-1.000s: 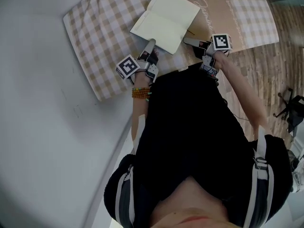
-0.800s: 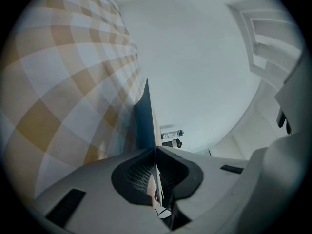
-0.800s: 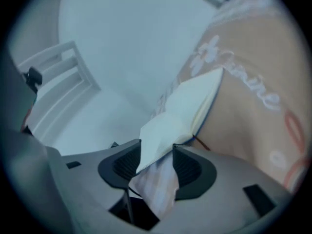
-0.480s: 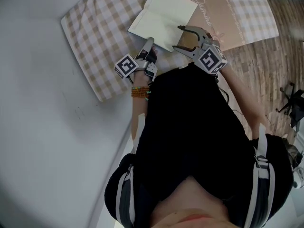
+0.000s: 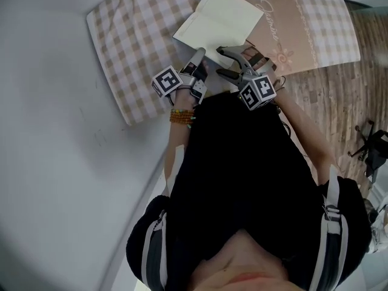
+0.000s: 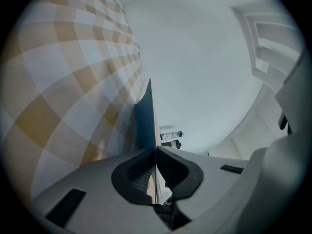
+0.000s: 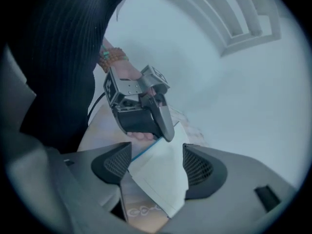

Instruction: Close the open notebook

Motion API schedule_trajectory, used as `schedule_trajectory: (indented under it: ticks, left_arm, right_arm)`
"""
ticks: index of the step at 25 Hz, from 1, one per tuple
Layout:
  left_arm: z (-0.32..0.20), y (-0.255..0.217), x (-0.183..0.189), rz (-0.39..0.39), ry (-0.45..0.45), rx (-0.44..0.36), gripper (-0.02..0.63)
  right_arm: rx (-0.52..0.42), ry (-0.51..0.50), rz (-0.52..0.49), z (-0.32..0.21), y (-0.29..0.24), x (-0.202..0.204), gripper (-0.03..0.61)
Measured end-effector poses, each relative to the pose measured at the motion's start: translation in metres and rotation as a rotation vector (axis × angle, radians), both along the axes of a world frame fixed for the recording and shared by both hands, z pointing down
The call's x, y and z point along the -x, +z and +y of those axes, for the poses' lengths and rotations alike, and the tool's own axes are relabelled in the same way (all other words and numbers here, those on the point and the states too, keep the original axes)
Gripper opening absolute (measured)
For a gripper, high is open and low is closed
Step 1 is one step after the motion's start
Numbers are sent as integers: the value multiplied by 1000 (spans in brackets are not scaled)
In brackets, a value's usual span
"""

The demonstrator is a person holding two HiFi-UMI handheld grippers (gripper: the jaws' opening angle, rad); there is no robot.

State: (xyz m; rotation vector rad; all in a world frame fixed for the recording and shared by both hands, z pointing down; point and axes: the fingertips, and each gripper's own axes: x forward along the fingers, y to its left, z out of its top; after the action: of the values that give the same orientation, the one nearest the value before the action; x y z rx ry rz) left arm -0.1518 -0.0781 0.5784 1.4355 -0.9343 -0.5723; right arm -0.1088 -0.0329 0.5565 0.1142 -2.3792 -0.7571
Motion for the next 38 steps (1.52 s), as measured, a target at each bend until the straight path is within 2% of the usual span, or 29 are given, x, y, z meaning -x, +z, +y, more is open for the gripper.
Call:
schedule_trajectory:
  ticks: [3, 8, 17, 20, 22, 25, 26, 28, 30, 34, 38]
  left_arm:
    - [0, -1, 1, 7, -5, 1, 25]
    - [2, 1, 1, 33, -14, 9, 25]
    - [-1, -3, 1, 92, -35, 7, 26]
    - [-4, -7, 0, 122, -40, -7, 26]
    - [-3, -5, -1, 127, -38, -2, 26]
    - [-2, -10, -1, 133, -45, -14, 32]
    - [-2, -14, -2, 136, -48, -29, 41]
    - [-2, -23, -3, 130, -40, -61, 78]
    - [-2, -29, -5, 81, -9, -96, 98]
    - [1, -45, -11, -71, 78, -175, 101]
    - [9, -61, -20, -288, 181, -289, 101]
  right_arm:
    - [33, 20, 3, 1, 7, 3, 311]
    - [61, 48, 29, 1, 17, 2, 308]
    - [43, 29, 53, 3, 24, 1, 308]
    - [12, 62, 57, -4, 27, -6, 303]
    - [-28, 100, 30, -11, 21, -10, 185]
    - [-71, 110, 3, -13, 13, -13, 123]
    - [-83, 113, -8, -14, 10, -13, 86]
    - [-94, 126, -34, -17, 3, -15, 55]
    - [-90, 136, -55, -21, -3, -17, 41]
    - [-45, 155, -89, -29, -13, -21, 29]
    - [42, 197, -146, -37, -20, -24, 23]
